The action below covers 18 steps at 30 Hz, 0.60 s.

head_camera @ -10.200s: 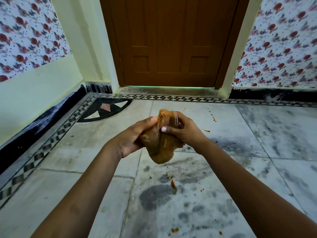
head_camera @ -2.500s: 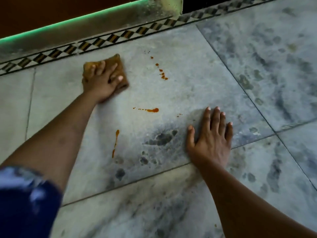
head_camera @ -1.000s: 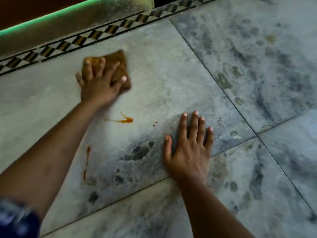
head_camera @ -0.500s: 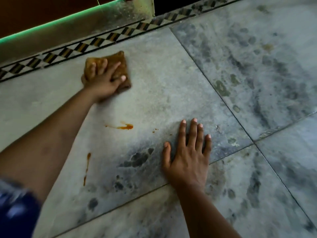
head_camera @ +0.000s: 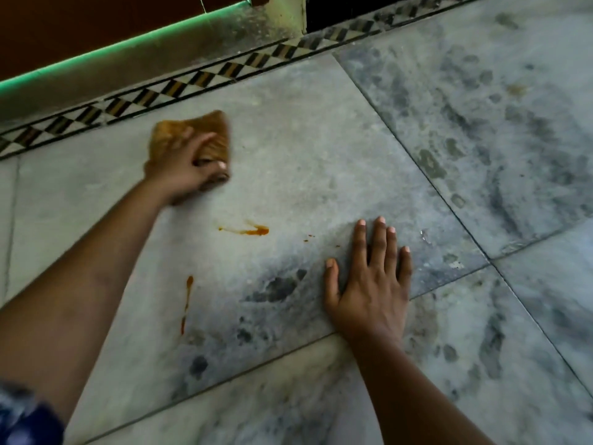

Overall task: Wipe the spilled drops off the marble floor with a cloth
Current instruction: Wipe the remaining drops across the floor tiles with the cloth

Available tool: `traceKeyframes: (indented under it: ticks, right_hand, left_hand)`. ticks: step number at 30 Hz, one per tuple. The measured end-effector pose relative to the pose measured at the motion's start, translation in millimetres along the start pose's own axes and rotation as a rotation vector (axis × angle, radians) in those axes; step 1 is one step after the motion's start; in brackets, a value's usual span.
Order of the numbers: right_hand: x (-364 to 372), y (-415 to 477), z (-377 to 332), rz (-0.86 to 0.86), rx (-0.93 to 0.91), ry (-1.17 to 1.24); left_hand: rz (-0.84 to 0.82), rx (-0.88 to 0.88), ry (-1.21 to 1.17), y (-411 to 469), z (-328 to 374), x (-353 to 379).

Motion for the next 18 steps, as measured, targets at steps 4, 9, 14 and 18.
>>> traceKeyframes:
  ticks: [4, 9, 14, 18]
  right_hand:
    - [1, -2, -1, -0.045, -0.008, 0.014]
    - [5, -3, -3, -0.117, -0.01, -0.004]
    - [4, -4, -1, -0.124, -0.007, 0.009]
    - [7, -4, -2, -0.135, -0.024, 0.013]
  left_hand:
    - [-0.021, -0.17, -0.121, 9, 8, 3]
    - [-0.097, 0.2, -0.05, -84, 82, 19]
    - [-0.125, 0.189, -0.028, -113, 18, -3]
    - [-0.112, -0.052, -0.024, -76, 12, 9]
Point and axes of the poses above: each hand's wrist, its own y-axis towards the middle knuckle, its own x-axis out of the palm, z = x × y, the point moved 9 cm from there along y, towards the middle knuckle, and after that the axes turned 12 degrees about z, right-handed, at the moved point
